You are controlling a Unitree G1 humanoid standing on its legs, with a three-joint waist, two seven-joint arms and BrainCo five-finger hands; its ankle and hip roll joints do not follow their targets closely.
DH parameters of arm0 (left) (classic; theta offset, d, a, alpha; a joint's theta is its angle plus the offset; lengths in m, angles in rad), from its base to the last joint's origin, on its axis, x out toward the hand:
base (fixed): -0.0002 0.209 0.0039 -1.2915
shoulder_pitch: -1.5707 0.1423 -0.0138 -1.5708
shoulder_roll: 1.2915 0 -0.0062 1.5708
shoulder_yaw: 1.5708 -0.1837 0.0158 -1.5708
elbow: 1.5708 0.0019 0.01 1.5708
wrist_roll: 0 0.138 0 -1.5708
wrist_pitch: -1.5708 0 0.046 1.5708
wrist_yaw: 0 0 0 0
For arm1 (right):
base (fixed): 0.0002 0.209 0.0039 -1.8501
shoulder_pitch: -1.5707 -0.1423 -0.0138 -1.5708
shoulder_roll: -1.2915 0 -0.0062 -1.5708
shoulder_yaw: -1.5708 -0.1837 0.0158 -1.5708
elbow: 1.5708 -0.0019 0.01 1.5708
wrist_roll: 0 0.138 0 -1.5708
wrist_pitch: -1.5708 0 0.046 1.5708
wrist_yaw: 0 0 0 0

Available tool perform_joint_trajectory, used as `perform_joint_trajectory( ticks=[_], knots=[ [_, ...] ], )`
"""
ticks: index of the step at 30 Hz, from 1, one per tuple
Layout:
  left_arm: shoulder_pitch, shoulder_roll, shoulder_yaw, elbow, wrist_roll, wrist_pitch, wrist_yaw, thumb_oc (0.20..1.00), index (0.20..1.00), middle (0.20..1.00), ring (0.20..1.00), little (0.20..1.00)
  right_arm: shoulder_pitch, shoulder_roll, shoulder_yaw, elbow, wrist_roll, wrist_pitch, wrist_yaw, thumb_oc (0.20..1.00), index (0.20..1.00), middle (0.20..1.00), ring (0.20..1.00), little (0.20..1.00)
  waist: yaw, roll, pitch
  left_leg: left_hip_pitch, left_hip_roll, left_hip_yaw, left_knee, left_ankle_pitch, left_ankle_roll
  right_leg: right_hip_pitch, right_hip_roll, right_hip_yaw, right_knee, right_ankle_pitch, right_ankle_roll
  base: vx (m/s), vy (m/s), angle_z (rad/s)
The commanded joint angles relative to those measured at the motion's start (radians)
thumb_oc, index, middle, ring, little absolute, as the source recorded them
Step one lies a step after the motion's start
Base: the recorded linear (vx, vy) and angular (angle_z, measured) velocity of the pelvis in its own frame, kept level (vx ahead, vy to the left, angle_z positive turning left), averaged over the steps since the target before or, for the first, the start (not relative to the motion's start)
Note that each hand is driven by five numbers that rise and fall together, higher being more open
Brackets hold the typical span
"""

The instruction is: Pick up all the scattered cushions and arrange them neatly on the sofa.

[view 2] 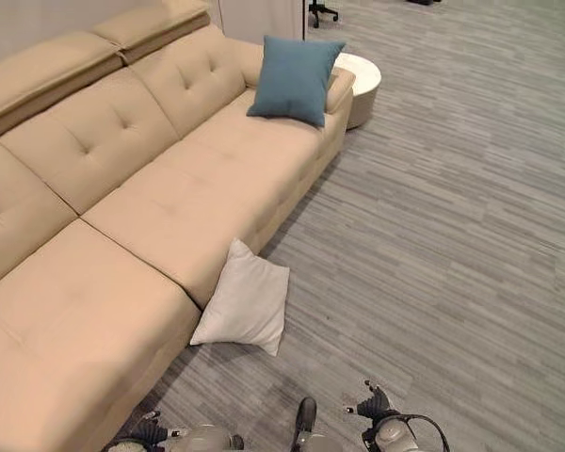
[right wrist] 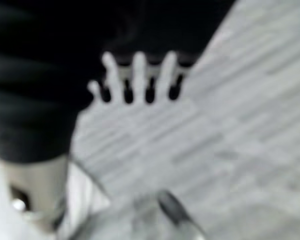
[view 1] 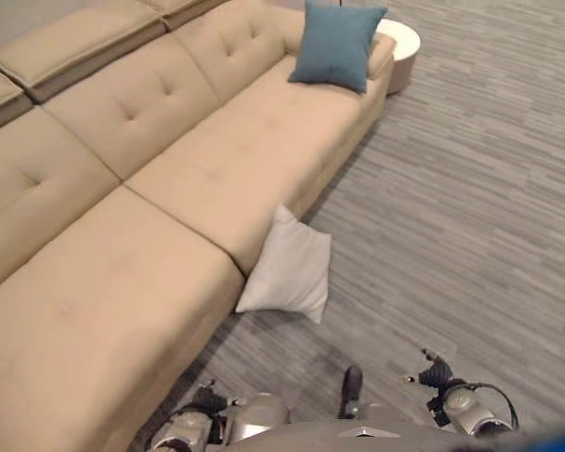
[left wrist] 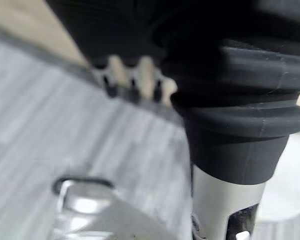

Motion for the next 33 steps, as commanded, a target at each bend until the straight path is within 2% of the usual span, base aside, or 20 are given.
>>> perform_joint_trajectory(
  ticks=[1,4,5,6,9,10,11,12,14,16,17,18,19,20,21,23,25,26,29,33],
  knots=[
    [0.0,-0.024,-0.084,-0.073,0.021,-0.011,0.02,1.0,1.0,1.0,1.0,1.0,-0.002,-0.01,0.02,0.01,-0.021,0.003,-0.044,1.0,1.0,1.0,1.0,1.0,-0.012,0.015,0.018,-0.004,0.014,0.117,-0.189,0.016,0.091,0.031,-0.018,0.035,0.047,-0.02,0.094,0.26,-0.05,0.6],
    [-0.009,-0.025,-0.105,-0.081,0.039,-0.01,0.015,1.0,1.0,1.0,1.0,1.0,-0.008,-0.011,0.011,0.025,-0.015,0.016,-0.045,1.0,1.0,1.0,1.0,1.0,-0.019,0.03,0.001,-0.005,-0.004,0.167,-0.355,0.01,0.108,0.055,-0.007,0.019,0.036,-0.039,0.101,0.27,-0.05,0.54],
    [-0.024,0.071,-0.097,-0.041,0.059,0.007,-0.083,1.0,1.0,1.0,1.0,1.0,-0.528,-0.609,-0.157,0.108,0.156,0.054,0.073,1.0,1.0,1.0,1.0,1.0,0.027,0.012,-0.033,-0.003,-0.006,0.178,-0.432,0.045,0.096,0.096,0.011,-0.019,0.023,-0.054,0.11,0.4,-0.092,0.6],
    [0.038,0.013,-0.071,-0.059,0.039,-0.005,-0.061,1.0,1.0,1.0,1.0,1.0,-0.065,-0.227,-0.111,-0.004,0.078,-0.009,0.03,1.0,1.0,1.0,1.0,1.0,0.021,0.043,-0.029,-0.026,-0.006,0.233,-0.549,0.148,0.09,0.118,0.043,-0.012,0.021,-0.075,0.105,0.5,-0.083,0.49],
    [0.048,-0.006,-0.071,-0.06,0.035,0.0,-0.048,1.0,1.0,1.0,1.0,1.0,-0.062,-0.149,-0.071,-0.057,0.039,-0.006,-0.003,1.0,1.0,1.0,1.0,1.0,0.03,0.039,-0.039,0.004,-0.018,0.187,-0.558,0.125,0.107,0.134,0.037,0.0,0.051,-0.103,0.109,0.3,0.065,0.02],
    [0.058,-0.014,-0.075,-0.047,0.037,0.003,-0.047,1.0,1.0,1.0,1.0,1.0,-0.055,-0.119,-0.054,-0.057,0.005,-0.011,-0.007,1.0,1.0,1.0,1.0,1.0,0.029,0.046,-0.049,0.041,-0.035,0.166,-0.562,0.102,0.134,0.107,0.019,-0.006,0.183,-0.109,0.13,0.19,0.092,-0.54],
    [0.058,-0.014,-0.075,-0.047,0.037,0.003,-0.047,1.0,1.0,1.0,1.0,1.0,-0.055,-0.119,-0.054,-0.057,0.005,-0.011,-0.007,1.0,1.0,1.0,1.0,1.0,0.03,0.045,-0.049,0.041,-0.035,0.167,-0.563,0.102,0.134,0.106,0.018,-0.006,0.187,-0.111,0.13,0.31,0.173,-0.43],
    [0.054,-0.009,-0.069,-0.044,0.035,0.003,-0.044,1.0,1.0,1.0,1.0,1.0,-0.055,-0.103,-0.038,-0.058,-0.018,-0.01,-0.002,1.0,1.0,1.0,1.0,1.0,0.018,0.052,-0.042,0.091,-0.037,0.152,-0.574,0.08,0.161,0.047,-0.014,-0.01,0.351,-0.073,0.154,0.21,0.127,0.1],
    [0.053,-0.005,-0.065,-0.055,0.019,0.002,-0.038,1.0,1.0,1.0,1.0,1.0,-0.061,-0.09,-0.028,-0.058,-0.028,-0.012,-0.004,1.0,1.0,1.0,1.0,1.0,0.012,0.065,-0.037,0.134,-0.033,0.142,-0.583,0.063,0.182,-0.005,-0.042,-0.021,0.482,-0.003,0.167,0.25,0.129,0.08],
    [0.05,-0.002,-0.07,-0.058,0.02,0.003,-0.038,1.0,1.0,1.0,1.0,1.0,-0.064,-0.083,-0.025,-0.063,-0.028,-0.011,-0.005,1.0,1.0,1.0,1.0,1.0,0.004,0.072,-0.031,0.153,-0.026,0.132,-0.583,0.057,0.188,-0.034,-0.047,-0.02,0.545,0.002,0.165,0.13,0.059,-0.1],
    [0.046,-0.002,-0.063,-0.053,0.022,-0.004,-0.054,1.0,1.0,1.0,1.0,1.0,-0.044,-0.05,-0.056,-0.024,0.082,-0.039,0.086,1.0,1.0,1.0,1.0,1.0,-0.001,0.083,-0.028,0.173,-0.023,0.126,-0.585,0.049,0.193,-0.059,-0.055,-0.011,0.568,0.008,0.16,0.32,-0.087,0.34],
    [0.042,0.013,-0.094,-0.079,0.031,0.007,-0.217,1.0,1.0,1.0,1.0,1.0,-0.258,-0.105,0.289,0.03,-0.144,0.085,0.568,1.0,1.0,1.0,1.0,1.0,0.053,0.059,-0.05,0.205,-0.03,0.056,-0.589,0.03,0.19,-0.063,-0.065,-0.048,0.492,-0.007,0.147,0.4,-0.117,0.47],
    [0.037,-0.008,-0.062,-0.065,0.027,0.006,-0.148,1.0,1.0,1.0,1.0,1.0,0.051,-0.069,-0.109,0.205,0.053,0.104,0.163,1.0,1.0,1.0,1.0,1.0,0.006,0.064,-0.04,0.222,-0.025,0.059,-0.6,0.027,0.182,-0.087,-0.055,-0.022,0.45,-0.011,0.142,0.32,-0.152,0.52],
    [0.037,-0.008,-0.063,-0.065,0.027,0.006,-0.148,1.0,1.0,1.0,1.0,1.0,0.051,-0.068,-0.11,0.205,0.053,0.104,0.163,1.0,1.0,1.0,1.0,1.0,0.006,0.064,-0.045,0.216,-0.024,0.059,-0.599,0.028,0.181,-0.09,-0.053,-0.023,0.445,-0.006,0.142,0.23,-0.118,0.56],
    [0.034,0.019,-0.039,-0.051,0.025,0.001,-0.098,1.0,1.0,1.0,1.0,1.0,0.003,-0.053,-0.128,0.132,0.133,0.029,0.115,1.0,1.0,1.0,1.0,1.0,-0.014,0.056,-0.04,0.244,-0.025,0.043,-0.607,0.009,0.173,-0.097,-0.04,0.019,0.305,-0.009,0.143,0.26,-0.133,1.41],
    [0.032,0.024,-0.025,-0.038,0.004,-0.005,-0.092,1.0,1.0,1.0,1.0,1.0,-0.014,-0.056,-0.13,0.124,0.154,0.027,0.117,1.0,1.0,1.0,1.0,1.0,-0.02,0.046,-0.042,0.251,-0.029,0.027,-0.607,0.003,0.169,-0.102,-0.029,0.06,0.231,0.01,0.151,0.29,-0.146,1.23],
    [0.024,0.036,-0.019,-0.019,0.012,-0.003,-0.089,1.0,1.0,1.0,1.0,1.0,-0.013,-0.061,-0.146,0.135,0.177,0.031,0.111,1.0,1.0,1.0,1.0,1.0,-0.056,0.033,-0.042,0.274,-0.031,-0.055,-0.604,-0.019,0.16,-0.148,0.011,0.27,0.115,0.065,0.174,0.37,-0.213,0.25],
    [0.028,0.037,-0.018,-0.014,0.011,-0.003,-0.087,1.0,1.0,1.0,1.0,1.0,-0.007,-0.06,-0.153,0.138,0.182,0.03,0.109,1.0,1.0,1.0,1.0,1.0,-0.064,0.027,-0.04,0.278,-0.03,-0.076,-0.596,-0.026,0.152,-0.164,0.017,0.306,0.112,0.077,0.183,0.28,-0.183,1.02],
    [0.044,0.031,-0.006,0.002,0.013,-0.004,-0.08,1.0,1.0,1.0,1.0,1.0,0.001,-0.059,-0.147,0.147,0.152,0.035,0.106,1.0,1.0,1.0,1.0,1.0,-0.055,0.014,-0.042,0.283,-0.027,-0.104,-0.57,-0.051,0.138,-0.129,-0.019,0.23,0.089,0.083,0.181,0.18,-0.174,1.11],
    [0.04,0.041,-0.012,0.002,0.003,-0.003,-0.073,1.0,1.0,1.0,1.0,1.0,0.004,-0.061,-0.137,0.139,0.146,0.03,0.09,1.0,1.0,1.0,1.0,1.0,-0.048,0.012,-0.052,0.275,0.007,-0.14,-0.571,-0.027,0.109,-0.106,-0.006,0.205,0.117,0.053,0.16,0.12,-0.217,0.71]
  ],
)
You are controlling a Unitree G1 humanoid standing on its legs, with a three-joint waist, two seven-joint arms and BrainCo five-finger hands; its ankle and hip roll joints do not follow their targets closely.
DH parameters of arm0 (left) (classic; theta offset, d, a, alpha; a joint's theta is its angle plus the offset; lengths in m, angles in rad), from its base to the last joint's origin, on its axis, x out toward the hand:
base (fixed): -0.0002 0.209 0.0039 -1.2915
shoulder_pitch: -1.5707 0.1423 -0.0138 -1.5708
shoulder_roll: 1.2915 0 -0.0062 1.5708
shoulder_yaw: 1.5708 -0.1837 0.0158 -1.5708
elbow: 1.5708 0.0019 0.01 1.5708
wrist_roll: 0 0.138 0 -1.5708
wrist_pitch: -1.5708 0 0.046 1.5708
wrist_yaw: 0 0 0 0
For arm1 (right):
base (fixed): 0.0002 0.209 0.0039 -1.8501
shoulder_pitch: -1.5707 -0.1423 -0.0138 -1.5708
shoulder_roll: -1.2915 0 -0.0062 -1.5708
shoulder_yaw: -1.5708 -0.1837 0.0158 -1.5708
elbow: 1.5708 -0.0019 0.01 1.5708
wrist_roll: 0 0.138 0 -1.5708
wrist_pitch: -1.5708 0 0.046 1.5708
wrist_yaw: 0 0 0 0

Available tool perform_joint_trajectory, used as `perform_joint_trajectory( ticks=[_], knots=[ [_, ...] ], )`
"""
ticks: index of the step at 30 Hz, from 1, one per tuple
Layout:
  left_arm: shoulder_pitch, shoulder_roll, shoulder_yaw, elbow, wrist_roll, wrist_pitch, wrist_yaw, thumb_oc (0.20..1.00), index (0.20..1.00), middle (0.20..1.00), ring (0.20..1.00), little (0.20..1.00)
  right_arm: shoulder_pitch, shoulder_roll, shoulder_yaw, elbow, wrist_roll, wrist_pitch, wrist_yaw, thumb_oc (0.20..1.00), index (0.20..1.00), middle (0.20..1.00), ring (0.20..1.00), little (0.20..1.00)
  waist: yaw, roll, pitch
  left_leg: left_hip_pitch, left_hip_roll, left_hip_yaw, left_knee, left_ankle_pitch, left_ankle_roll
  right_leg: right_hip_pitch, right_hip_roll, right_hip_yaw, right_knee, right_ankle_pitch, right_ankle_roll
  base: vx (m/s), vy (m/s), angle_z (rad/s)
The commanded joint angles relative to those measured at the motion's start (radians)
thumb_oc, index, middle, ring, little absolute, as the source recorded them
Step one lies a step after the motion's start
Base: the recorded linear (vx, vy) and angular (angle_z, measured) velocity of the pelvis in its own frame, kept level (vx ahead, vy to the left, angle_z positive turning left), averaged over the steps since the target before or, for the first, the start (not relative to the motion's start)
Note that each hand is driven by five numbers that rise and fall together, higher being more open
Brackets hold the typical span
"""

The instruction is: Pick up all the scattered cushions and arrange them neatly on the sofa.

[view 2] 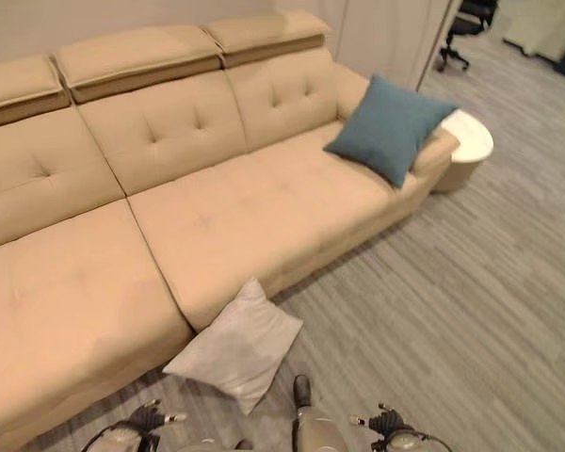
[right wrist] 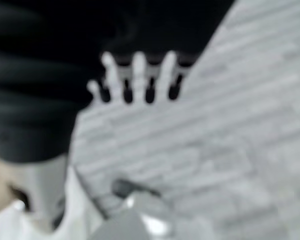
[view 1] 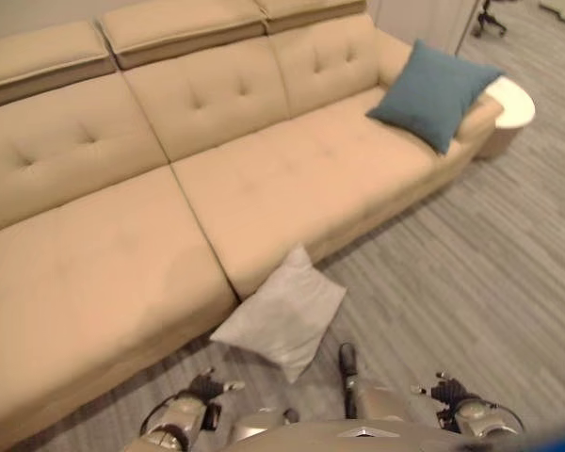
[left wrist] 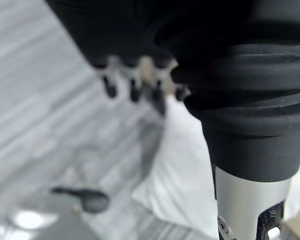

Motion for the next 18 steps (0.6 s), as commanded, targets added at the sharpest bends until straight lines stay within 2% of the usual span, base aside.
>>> perform_joint_trajectory(
  ticks=[1,4,6,7,8,10,11,12,16,18],
  knots=[
    [-0.031,0.012,0.003,-0.013,-0.019,-0.014,0.027,1.0,1.0,1.0,1.0,1.0,-0.013,-0.05,-0.004,-0.017,-0.003,-0.018,-0.033,1.0,1.0,1.0,1.0,1.0,0.011,0.0,-0.003,-0.096,0.04,0.074,-0.03,0.111,-0.056,0.074,-0.021,-0.046,-0.081,0.019,0.069,0.11,-0.345,0.95],
    [-0.049,0.013,0.004,-0.019,-0.041,-0.014,0.037,1.0,1.0,1.0,1.0,1.0,-0.013,-0.062,-0.015,-0.022,0.013,-0.021,-0.048,1.0,1.0,1.0,1.0,1.0,0.008,-0.009,-0.005,-0.142,0.057,0.1,-0.005,0.117,-0.072,0.116,-0.032,-0.122,-0.104,-0.001,0.061,0.05,-0.233,1.23],
    [-0.056,0.012,0.003,-0.022,-0.044,-0.012,0.036,1.0,1.0,1.0,1.0,1.0,-0.017,-0.072,-0.022,-0.021,0.021,-0.019,-0.052,1.0,1.0,1.0,1.0,1.0,0.005,-0.017,-0.001,-0.179,0.068,0.213,0.03,0.115,-0.071,0.151,-0.046,-0.175,-0.13,-0.006,0.06,-0.01,-0.151,1.3],
    [-0.058,0.011,-0.005,-0.026,-0.04,-0.011,0.034,1.0,1.0,1.0,1.0,1.0,-0.017,-0.077,-0.027,-0.02,0.025,-0.019,-0.06,1.0,1.0,1.0,1.0,1.0,0.001,-0.019,0.006,-0.193,0.081,0.317,0.042,0.117,-0.068,0.172,-0.05,-0.207,-0.144,-0.006,0.063,-0.07,-0.106,1.33],
    [-0.061,0.009,-0.008,-0.028,-0.037,-0.009,0.032,1.0,1.0,1.0,1.0,1.0,-0.016,-0.077,-0.036,-0.018,0.032,-0.018,-0.059,1.0,1.0,1.0,1.0,1.0,-0.004,-0.025,0.006,-0.209,0.087,0.378,0.05,0.125,-0.068,0.175,-0.057,-0.229,-0.149,-0.005,0.063,-0.09,-0.106,1.24],
    [-0.067,0.011,-0.016,-0.033,-0.029,-0.006,0.027,1.0,1.0,1.0,1.0,1.0,-0.006,-0.074,-0.048,-0.016,0.038,-0.018,-0.065,1.0,1.0,1.0,1.0,1.0,-0.025,-0.029,0.009,-0.206,0.121,0.551,0.057,0.127,-0.065,0.196,-0.063,-0.298,-0.171,-0.001,0.067,-0.04,-0.078,1.44],
    [-0.067,0.011,-0.019,-0.035,-0.023,-0.006,0.024,1.0,1.0,1.0,1.0,1.0,-0.001,-0.072,-0.051,-0.012,0.038,-0.015,-0.063,1.0,1.0,1.0,1.0,1.0,-0.031,-0.024,0.002,-0.196,0.129,0.584,0.045,0.115,-0.073,0.208,-0.059,-0.314,-0.18,-0.011,0.076,-0.04,-0.026,1.13],
    [-0.066,0.011,-0.021,-0.032,-0.016,-0.004,0.022,1.0,1.0,1.0,1.0,1.0,0.002,-0.071,-0.056,-0.009,0.04,-0.013,-0.062,1.0,1.0,1.0,1.0,1.0,-0.035,-0.026,0.002,-0.201,0.129,0.623,0.036,0.137,-0.069,0.204,-0.066,-0.341,-0.181,-0.001,0.07,-0.01,0.016,1.11],
    [-0.036,0.013,0.003,-0.01,-0.019,-0.003,0.022,1.0,1.0,1.0,1.0,1.0,-0.001,-0.046,-0.043,-0.003,0.024,-0.011,-0.058,1.0,1.0,1.0,1.0,1.0,-0.011,-0.027,-0.009,-0.184,0.099,0.56,-0.01,0.132,-0.057,0.219,-0.072,-0.36,-0.162,-0.013,0.076,0.04,0.072,0.47],
    [-0.034,0.017,0.01,-0.002,-0.018,0.0,0.02,1.0,1.0,1.0,1.0,1.0,-0.003,-0.039,-0.043,-0.003,0.024,-0.012,-0.058,1.0,1.0,1.0,1.0,1.0,-0.009,-0.029,-0.009,-0.183,0.098,0.565,-0.021,0.137,-0.054,0.219,-0.078,-0.366,-0.151,-0.013,0.078,0.01,0.087,0.48]
  ],
)
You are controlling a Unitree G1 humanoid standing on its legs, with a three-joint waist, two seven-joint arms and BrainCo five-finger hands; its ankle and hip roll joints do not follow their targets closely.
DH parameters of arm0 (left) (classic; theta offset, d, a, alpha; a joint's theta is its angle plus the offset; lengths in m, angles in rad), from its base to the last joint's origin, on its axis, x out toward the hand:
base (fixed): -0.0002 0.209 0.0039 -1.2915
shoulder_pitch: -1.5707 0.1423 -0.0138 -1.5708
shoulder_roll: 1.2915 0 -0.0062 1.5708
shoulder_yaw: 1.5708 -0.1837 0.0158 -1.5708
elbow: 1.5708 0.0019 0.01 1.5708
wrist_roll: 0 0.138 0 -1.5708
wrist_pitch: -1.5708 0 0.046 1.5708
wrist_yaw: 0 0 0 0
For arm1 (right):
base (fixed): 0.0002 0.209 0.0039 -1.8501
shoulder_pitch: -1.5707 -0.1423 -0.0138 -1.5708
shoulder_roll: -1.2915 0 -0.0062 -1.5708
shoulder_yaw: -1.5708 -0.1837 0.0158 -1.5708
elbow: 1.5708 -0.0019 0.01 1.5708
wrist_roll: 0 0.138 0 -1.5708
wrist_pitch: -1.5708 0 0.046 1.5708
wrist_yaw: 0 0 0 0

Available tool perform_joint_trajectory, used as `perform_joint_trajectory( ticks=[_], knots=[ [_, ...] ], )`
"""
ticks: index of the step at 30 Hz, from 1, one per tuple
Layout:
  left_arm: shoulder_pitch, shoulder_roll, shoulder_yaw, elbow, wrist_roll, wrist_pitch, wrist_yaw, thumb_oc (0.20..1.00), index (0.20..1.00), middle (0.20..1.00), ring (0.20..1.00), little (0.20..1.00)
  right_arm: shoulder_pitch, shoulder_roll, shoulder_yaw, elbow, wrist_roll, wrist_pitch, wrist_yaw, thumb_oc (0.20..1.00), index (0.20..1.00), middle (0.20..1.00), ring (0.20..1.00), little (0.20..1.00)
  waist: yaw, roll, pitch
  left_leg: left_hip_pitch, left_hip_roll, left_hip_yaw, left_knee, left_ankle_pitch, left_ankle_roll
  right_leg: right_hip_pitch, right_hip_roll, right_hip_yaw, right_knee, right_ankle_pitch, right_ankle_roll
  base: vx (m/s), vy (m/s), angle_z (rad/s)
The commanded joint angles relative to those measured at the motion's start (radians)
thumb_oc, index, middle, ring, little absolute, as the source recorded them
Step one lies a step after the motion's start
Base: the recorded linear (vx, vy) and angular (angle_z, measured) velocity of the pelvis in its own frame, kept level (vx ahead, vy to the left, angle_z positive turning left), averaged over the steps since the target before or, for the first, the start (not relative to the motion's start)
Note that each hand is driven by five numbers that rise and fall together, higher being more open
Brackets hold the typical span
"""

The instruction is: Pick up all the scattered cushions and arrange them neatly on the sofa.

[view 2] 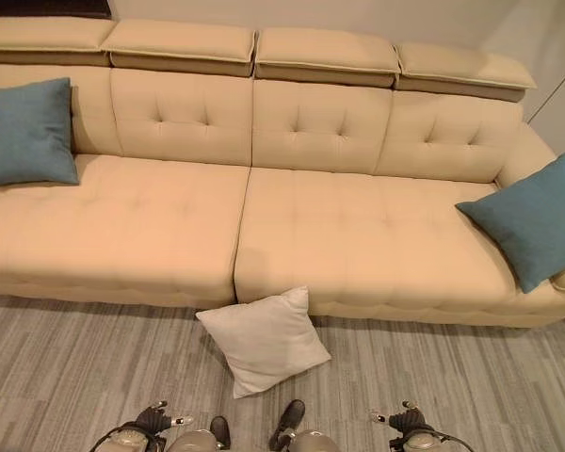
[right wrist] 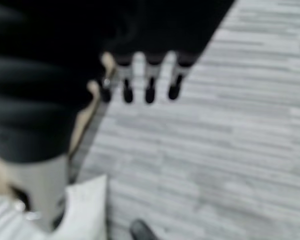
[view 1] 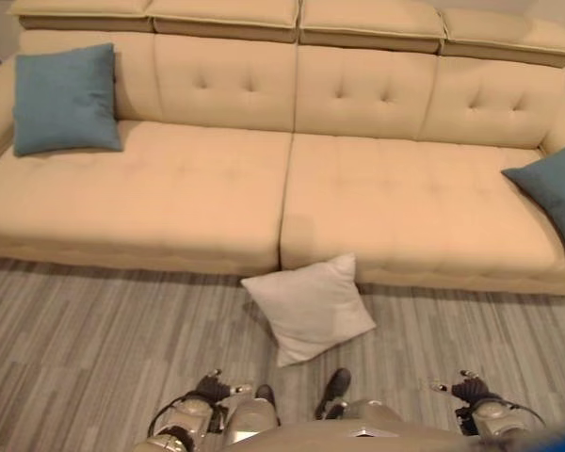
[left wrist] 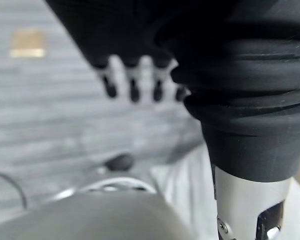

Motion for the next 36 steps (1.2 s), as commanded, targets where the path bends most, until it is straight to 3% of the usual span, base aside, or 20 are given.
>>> perform_joint_trajectory(
  ticks=[1,2,4,7,8,10,13,18,24,25,29,31,32,36],
  knots=[
    [-0.01,0.014,0.026,0.012,-0.013,-0.008,0.007,1.0,1.0,1.0,1.0,1.0,-0.032,-0.011,-0.016,0.007,-0.004,-0.012,-0.009,1.0,1.0,1.0,1.0,1.0,0.031,-0.006,-0.009,0.009,-0.031,-0.055,-0.043,0.059,-0.039,0.122,-0.05,0.042,-0.136,0.083,0.071,0.0,0.09,0.31],
    [-0.01,0.014,0.026,0.012,-0.013,-0.008,0.007,1.0,1.0,1.0,1.0,1.0,-0.032,-0.011,-0.016,0.007,-0.004,-0.012,-0.009,1.0,1.0,1.0,1.0,1.0,0.031,-0.006,-0.009,0.009,-0.031,-0.055,-0.043,0.059,-0.039,0.122,-0.05,0.042,-0.136,0.083,0.071,0.01,0.197,0.15],
    [-0.007,0.018,0.035,0.019,-0.019,-0.01,0.009,1.0,1.0,1.0,1.0,1.0,-0.044,-0.007,-0.008,-0.003,-0.014,-0.015,-0.009,1.0,1.0,1.0,1.0,1.0,0.045,0.001,0.005,0.022,-0.048,-0.088,-0.06,0.055,-0.02,0.09,-0.082,0.05,-0.02,0.071,0.077,-0.01,0.188,0.1],
    [-0.016,0.03,0.036,0.017,-0.026,-0.013,0.014,1.0,1.0,1.0,1.0,1.0,-0.059,-0.005,-0.005,-0.01,-0.011,-0.018,-0.012,1.0,1.0,1.0,1.0,1.0,0.037,0.008,0.024,0.024,-0.053,-0.117,-0.055,0.054,-0.007,0.045,-0.089,0.109,0.079,0.068,0.079,0.0,0.094,0.19],
    [-0.025,0.042,0.033,0.014,-0.031,-0.02,0.016,1.0,1.0,1.0,1.0,1.0,-0.068,-0.002,-0.003,-0.012,0.003,-0.022,-0.009,1.0,1.0,1.0,1.0,1.0,0.014,0.011,0.032,0.029,-0.063,-0.16,-0.057,0.057,-0.003,0.009,-0.037,0.241,0.106,0.056,0.076,0.05,0.035,0.42],
    [-0.027,0.047,0.029,0.016,-0.03,-0.027,0.019,1.0,1.0,1.0,1.0,1.0,-0.069,-0.006,0.007,-0.008,0.001,-0.022,-0.006,1.0,1.0,1.0,1.0,1.0,0.001,0.012,0.021,0.031,-0.065,-0.193,-0.067,0.062,-0.009,0.001,-0.012,0.335,0.041,0.049,0.071,0.11,-0.013,0.62],
    [-0.03,0.053,0.025,0.017,-0.033,-0.03,0.02,1.0,1.0,1.0,1.0,1.0,-0.074,-0.012,0.017,-0.006,-0.001,-0.02,-0.004,1.0,1.0,1.0,1.0,1.0,-0.014,0.011,0.019,0.045,-0.067,-0.236,-0.07,0.054,-0.016,-0.023,0.0,0.434,-0.04,0.089,0.078,0.14,-0.087,0.73],
    [-0.027,0.049,0.034,0.034,-0.035,-0.027,0.026,1.0,1.0,1.0,1.0,1.0,-0.071,-0.008,0.032,-0.007,-0.023,-0.016,0.0,1.0,1.0,1.0,1.0,1.0,-0.016,0.007,0.007,0.065,-0.048,-0.257,-0.074,0.051,-0.038,0.011,-0.009,0.395,-0.09,0.094,0.081,0.09,-0.117,0.54],
    [-0.044,0.046,0.026,0.001,-0.066,-0.03,0.029,1.0,1.0,1.0,1.0,1.0,-0.06,-0.044,0.022,-0.027,-0.025,-0.021,-0.015,1.0,1.0,1.0,1.0,1.0,-0.018,0.017,0.0,0.043,-0.002,-0.299,-0.103,0.096,-0.082,0.049,0.007,0.304,-0.102,0.056,0.053,0.05,-0.187,0.51],
    [-0.058,0.056,0.034,-0.041,-0.094,-0.037,0.038,1.0,1.0,1.0,1.0,1.0,-0.058,-0.075,0.013,-0.031,-0.029,-0.024,-0.027,1.0,1.0,1.0,1.0,1.0,-0.016,0.016,-0.005,0.044,0.008,-0.315,-0.115,0.107,-0.091,0.063,0.012,0.275,-0.105,0.046,0.048,0.11,-0.236,0.63],
    [-0.048,0.148,0.117,-0.311,-0.232,-0.091,0.086,1.0,1.0,1.0,1.0,1.0,-0.026,-0.263,-0.117,-0.222,0.007,-0.047,-0.057,1.0,1.0,1.0,1.0,1.0,-0.03,0.013,-0.011,0.043,0.016,-0.314,-0.119,0.113,-0.102,0.076,0.018,0.26,-0.119,0.045,0.049,0.04,-0.062,0.27],
    [-0.033,0.161,0.138,-0.371,-0.255,-0.103,0.094,1.0,1.0,1.0,1.0,1.0,-0.012,-0.294,-0.147,-0.271,0.008,-0.05,-0.061,1.0,1.0,1.0,1.0,1.0,-0.032,0.014,-0.012,0.044,0.016,-0.311,-0.119,0.112,-0.103,0.079,0.019,0.26,-0.125,0.047,0.051,0.01,0.012,-0.05],
    [0.005,0.185,0.192,-0.508,-0.302,-0.127,0.11,1.0,1.0,1.0,1.0,1.0,0.028,-0.358,-0.224,-0.4,0.002,-0.061,-0.072,1.0,1.0,1.0,1.0,1.0,-0.037,0.014,-0.016,0.047,0.014,-0.304,-0.119,0.108,-0.103,0.085,0.016,0.262,-0.133,0.053,0.056,0.02,0.021,-0.06],
    [0.051,0.196,0.247,-0.612,-0.323,-0.134,0.115,1.0,1.0,1.0,1.0,1.0,0.059,-0.401,-0.285,-0.492,-0.005,-0.066,-0.067,1.0,1.0,1.0,1.0,1.0,-0.04,0.014,-0.03,0.059,0.007,-0.293,-0.119,0.095,-0.1,0.103,0.014,0.269,-0.157,0.065,0.065,0.05,0.046,-0.18]
  ],
)
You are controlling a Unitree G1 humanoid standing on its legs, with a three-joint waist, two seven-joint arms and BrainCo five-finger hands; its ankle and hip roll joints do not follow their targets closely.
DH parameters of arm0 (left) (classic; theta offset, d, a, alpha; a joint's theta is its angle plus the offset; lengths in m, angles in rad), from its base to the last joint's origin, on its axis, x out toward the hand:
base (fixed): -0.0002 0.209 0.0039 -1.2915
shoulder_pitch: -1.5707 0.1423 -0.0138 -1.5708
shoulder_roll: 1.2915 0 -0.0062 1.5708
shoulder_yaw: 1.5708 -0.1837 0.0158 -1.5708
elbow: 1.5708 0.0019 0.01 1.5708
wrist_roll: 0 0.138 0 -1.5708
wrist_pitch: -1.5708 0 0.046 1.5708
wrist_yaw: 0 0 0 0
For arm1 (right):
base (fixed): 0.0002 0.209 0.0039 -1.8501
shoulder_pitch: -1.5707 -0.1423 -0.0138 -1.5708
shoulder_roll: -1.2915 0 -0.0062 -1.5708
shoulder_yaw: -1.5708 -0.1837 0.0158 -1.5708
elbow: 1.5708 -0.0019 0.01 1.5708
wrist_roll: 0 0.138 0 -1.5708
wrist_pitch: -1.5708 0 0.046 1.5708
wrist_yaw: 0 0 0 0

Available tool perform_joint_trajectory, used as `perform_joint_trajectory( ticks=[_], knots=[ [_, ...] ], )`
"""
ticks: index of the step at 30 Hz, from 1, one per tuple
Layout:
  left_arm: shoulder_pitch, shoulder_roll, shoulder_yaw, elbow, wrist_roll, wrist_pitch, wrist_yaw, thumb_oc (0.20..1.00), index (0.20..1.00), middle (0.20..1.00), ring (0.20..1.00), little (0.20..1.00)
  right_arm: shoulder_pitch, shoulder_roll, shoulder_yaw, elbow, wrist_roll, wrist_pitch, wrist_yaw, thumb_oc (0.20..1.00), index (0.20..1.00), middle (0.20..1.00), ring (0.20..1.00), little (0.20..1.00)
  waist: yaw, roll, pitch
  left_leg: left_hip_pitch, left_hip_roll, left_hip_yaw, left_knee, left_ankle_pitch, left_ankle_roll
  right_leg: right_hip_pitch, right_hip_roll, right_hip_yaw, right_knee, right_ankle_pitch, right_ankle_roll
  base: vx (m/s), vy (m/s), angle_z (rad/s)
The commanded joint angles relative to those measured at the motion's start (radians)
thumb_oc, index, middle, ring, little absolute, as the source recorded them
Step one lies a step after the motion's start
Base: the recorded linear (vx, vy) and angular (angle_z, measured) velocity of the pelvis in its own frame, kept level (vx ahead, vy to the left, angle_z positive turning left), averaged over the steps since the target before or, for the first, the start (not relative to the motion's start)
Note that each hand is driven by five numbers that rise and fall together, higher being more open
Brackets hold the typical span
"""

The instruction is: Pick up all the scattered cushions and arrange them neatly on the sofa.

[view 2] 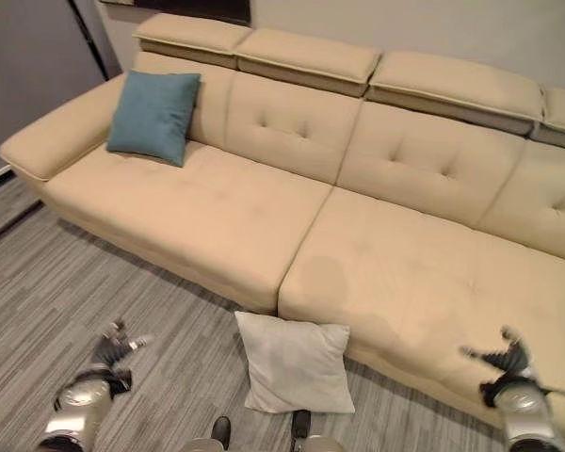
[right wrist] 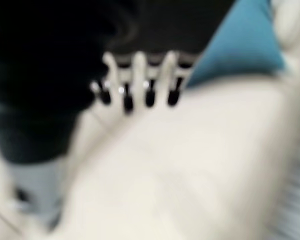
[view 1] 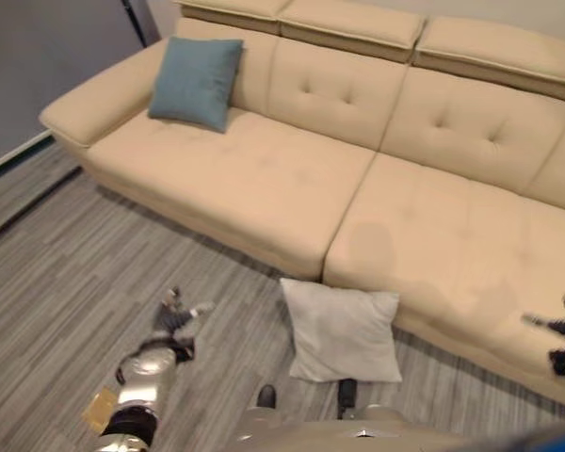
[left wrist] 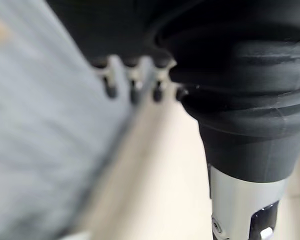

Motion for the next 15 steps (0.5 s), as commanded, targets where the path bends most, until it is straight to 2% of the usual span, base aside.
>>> perform_joint_trajectory(
  ticks=[1,7,10,13,15],
  knots=[
    [-0.02,0.021,0.004,0.082,-0.035,-0.035,0.025,1.0,1.0,1.0,1.0,1.0,-0.035,0.038,0.055,0.05,-0.006,-0.022,-0.007,1.0,1.0,1.0,1.0,1.0,0.003,-0.062,-0.031,0.017,-0.054,0.02,-0.017,0.015,0.0,0.023,-0.079,0.008,0.049,-0.022,0.108,0.02,0.043,-0.2],
    [0.022,-0.02,-0.002,0.065,-0.012,-0.014,0.005,1.0,1.0,1.0,1.0,1.0,-0.049,0.09,0.095,0.039,-0.035,-0.008,0.014,1.0,1.0,1.0,1.0,1.0,0.006,-0.062,-0.028,0.049,-0.068,0.064,-0.017,-0.011,0.021,0.029,-0.09,0.054,0.031,0.001,0.121,0.01,0.102,-0.28],
    [0.022,-0.042,-0.032,0.122,0.01,0.005,-0.007,1.0,1.0,1.0,1.0,1.0,-0.089,0.169,0.166,0.071,-0.053,0.007,0.021,1.0,1.0,1.0,1.0,1.0,0.016,-0.072,0.012,0.015,-0.096,0.087,0.035,-0.034,0.044,-0.019,-0.107,0.106,0.045,0.036,0.141,-0.12,0.148,-0.32],
    [0.013,-0.043,-0.038,0.148,0.011,0.008,-0.009,1.0,1.0,1.0,1.0,1.0,-0.118,0.199,0.194,0.091,-0.052,0.01,0.021,1.0,1.0,1.0,1.0,1.0,0.021,-0.078,0.028,-0.015,-0.11,0.099,0.044,-0.036,0.054,-0.064,-0.115,0.126,0.051,0.063,0.156,-0.15,0.107,-0.49],
    [-0.009,-0.031,-0.053,0.186,0.013,0.01,-0.003,1.0,1.0,1.0,1.0,1.0,-0.178,0.251,0.264,0.108,-0.046,0.01,0.029,1.0,1.0,1.0,1.0,1.0,0.032,-0.086,0.063,-0.072,-0.121,0.115,0.078,-0.036,0.069,-0.139,-0.124,0.135,0.119,0.064,0.162,-0.28,0.156,-0.4]
  ],
)
